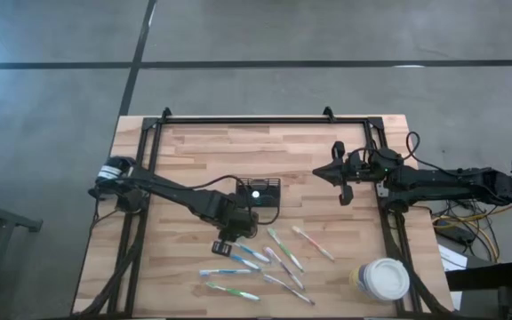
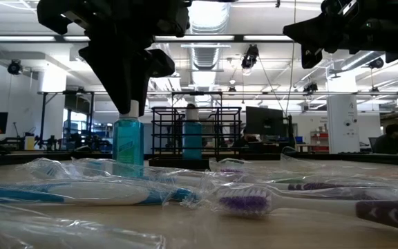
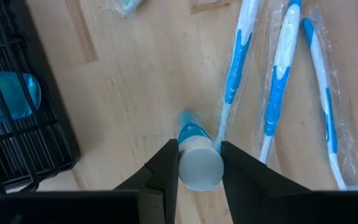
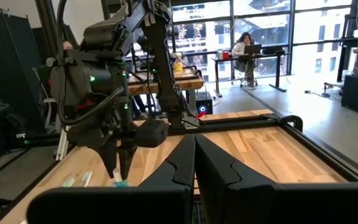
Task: Pick & Place toothbrushing station
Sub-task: Put the blue mouthwash into the black mesh organizer
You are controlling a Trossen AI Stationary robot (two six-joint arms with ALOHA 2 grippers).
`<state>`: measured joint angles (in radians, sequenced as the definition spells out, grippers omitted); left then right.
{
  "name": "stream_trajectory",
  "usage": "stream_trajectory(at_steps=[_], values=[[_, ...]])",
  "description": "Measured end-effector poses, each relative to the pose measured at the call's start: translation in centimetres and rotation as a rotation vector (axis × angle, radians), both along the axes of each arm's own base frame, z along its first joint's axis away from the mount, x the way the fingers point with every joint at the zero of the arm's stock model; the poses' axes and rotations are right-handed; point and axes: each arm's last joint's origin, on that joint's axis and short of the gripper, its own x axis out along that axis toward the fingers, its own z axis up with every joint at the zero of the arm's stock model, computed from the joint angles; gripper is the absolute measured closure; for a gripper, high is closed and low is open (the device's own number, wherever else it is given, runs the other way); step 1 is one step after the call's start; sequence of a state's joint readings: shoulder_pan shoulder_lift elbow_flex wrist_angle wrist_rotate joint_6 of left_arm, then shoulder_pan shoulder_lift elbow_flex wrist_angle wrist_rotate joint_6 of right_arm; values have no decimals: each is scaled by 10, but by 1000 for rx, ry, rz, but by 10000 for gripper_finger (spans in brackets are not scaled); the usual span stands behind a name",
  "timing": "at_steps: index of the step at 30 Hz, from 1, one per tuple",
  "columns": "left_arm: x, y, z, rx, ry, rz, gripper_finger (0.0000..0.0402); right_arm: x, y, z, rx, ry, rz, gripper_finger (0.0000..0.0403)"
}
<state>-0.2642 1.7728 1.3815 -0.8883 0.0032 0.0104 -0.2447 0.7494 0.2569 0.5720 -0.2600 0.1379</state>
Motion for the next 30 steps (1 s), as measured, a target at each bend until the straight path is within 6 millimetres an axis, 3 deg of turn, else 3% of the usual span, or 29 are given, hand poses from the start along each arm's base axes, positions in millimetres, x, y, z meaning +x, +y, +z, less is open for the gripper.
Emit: stream_trajectory(at_steps=[4,7,15,21,25,30], values=[[-2,0,5,3,-11,-25,303,0,0,0,0,0,0,394],[-2,0,21,1,-36,-42,303,0,0,0,0,0,0,394],[4,5,103,3,-193,-107,303,0,0,-2,6,21,0,394],[9,35,151,26,-343,-71,303,0,0,-2,1,23,0,394],[12,64,155,52,-352,-13,303,0,0,-2,-4,23,-1,394],[22,91,141,71,-304,36,303,0,0,-3,-4,25,0,394]])
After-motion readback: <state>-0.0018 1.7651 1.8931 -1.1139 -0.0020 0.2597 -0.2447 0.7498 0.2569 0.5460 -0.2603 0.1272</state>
